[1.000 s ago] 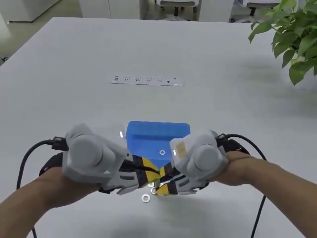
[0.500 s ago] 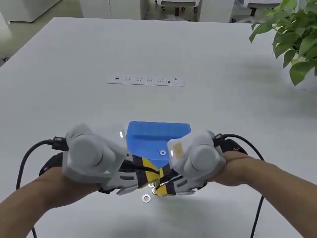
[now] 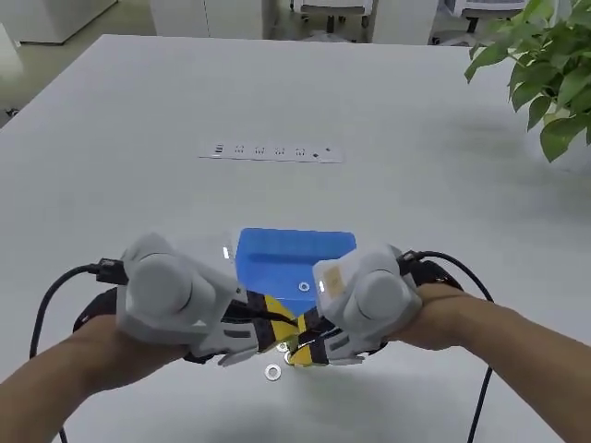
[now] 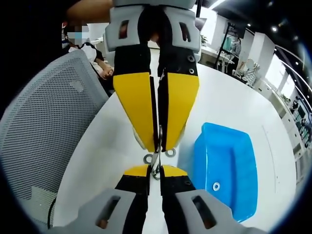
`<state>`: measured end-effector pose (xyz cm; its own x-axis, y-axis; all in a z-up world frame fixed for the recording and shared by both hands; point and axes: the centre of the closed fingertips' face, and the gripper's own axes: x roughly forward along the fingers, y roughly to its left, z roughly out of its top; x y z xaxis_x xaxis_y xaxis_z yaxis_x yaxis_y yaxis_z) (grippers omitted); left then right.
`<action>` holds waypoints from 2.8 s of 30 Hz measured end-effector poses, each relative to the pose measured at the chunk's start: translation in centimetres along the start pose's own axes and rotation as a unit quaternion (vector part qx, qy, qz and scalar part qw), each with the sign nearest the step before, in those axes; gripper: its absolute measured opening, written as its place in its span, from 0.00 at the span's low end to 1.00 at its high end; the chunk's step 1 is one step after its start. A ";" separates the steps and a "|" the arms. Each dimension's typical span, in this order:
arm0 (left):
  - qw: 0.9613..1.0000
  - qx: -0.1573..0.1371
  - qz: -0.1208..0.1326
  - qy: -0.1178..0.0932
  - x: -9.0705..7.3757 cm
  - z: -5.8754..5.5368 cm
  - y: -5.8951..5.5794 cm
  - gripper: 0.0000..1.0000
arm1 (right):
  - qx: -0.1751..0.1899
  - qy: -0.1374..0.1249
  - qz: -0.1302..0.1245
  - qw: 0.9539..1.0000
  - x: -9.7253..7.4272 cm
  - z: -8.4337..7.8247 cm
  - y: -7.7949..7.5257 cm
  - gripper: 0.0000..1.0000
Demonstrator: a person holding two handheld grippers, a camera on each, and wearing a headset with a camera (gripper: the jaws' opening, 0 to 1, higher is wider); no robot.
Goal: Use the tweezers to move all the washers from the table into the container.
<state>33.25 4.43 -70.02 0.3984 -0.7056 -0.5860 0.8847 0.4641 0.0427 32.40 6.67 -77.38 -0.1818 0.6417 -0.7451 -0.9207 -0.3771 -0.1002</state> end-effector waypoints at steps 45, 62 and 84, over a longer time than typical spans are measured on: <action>0.996 -0.051 0.048 -0.060 -2.7 0.2 1.6 0.77 | -0.007 0.003 -0.003 1.000 -4.7 2.7 -2.0 0.09; 0.995 -0.060 0.048 -0.070 -3.2 0.4 1.7 0.91 | -0.005 -0.006 -0.028 1.000 -6.2 3.2 -5.5 0.09; 0.993 -0.070 0.051 -0.077 -3.3 0.7 2.8 0.99 | 0.000 -0.003 -0.042 0.999 -4.9 1.3 -8.5 0.09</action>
<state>34.54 7.70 -67.38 0.5267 -0.7190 -0.4535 0.7996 0.6001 -0.0227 40.67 7.59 -72.05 -0.1064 0.6755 -0.7297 -0.9330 -0.3216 -0.1616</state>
